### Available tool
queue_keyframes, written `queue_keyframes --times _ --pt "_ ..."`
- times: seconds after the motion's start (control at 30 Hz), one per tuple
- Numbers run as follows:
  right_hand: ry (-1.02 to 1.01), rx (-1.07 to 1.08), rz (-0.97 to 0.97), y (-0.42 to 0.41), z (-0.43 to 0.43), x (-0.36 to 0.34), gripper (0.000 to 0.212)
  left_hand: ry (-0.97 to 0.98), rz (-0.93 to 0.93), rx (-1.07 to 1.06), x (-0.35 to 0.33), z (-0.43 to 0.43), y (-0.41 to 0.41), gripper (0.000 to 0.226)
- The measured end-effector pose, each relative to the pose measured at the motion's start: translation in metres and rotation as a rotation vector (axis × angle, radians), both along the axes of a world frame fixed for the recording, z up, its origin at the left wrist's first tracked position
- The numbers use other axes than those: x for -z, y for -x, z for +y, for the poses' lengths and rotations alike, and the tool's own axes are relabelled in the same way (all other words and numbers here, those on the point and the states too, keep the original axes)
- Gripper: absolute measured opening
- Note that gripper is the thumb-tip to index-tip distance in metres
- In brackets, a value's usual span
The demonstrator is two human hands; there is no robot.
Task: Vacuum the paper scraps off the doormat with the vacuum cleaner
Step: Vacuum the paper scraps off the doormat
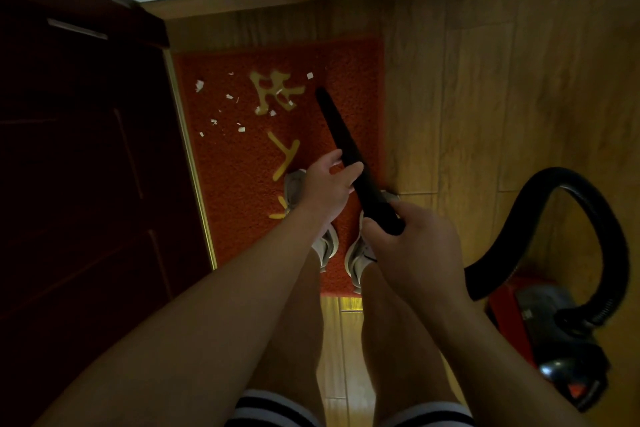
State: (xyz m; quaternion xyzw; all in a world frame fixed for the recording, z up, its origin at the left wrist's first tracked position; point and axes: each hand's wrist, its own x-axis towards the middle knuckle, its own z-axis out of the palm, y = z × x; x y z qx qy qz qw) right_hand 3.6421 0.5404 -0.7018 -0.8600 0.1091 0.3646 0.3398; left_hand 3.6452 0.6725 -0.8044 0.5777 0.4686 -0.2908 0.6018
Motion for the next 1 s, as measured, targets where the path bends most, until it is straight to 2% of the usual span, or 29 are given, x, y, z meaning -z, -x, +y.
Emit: queue_keyframes --times 1.0 --pt "-0.014 0.031 -0.041 -0.024 0.009 0.018 0.028 -0.011 -0.06 -0.002 0.011 0.008 -0.037 0.057"
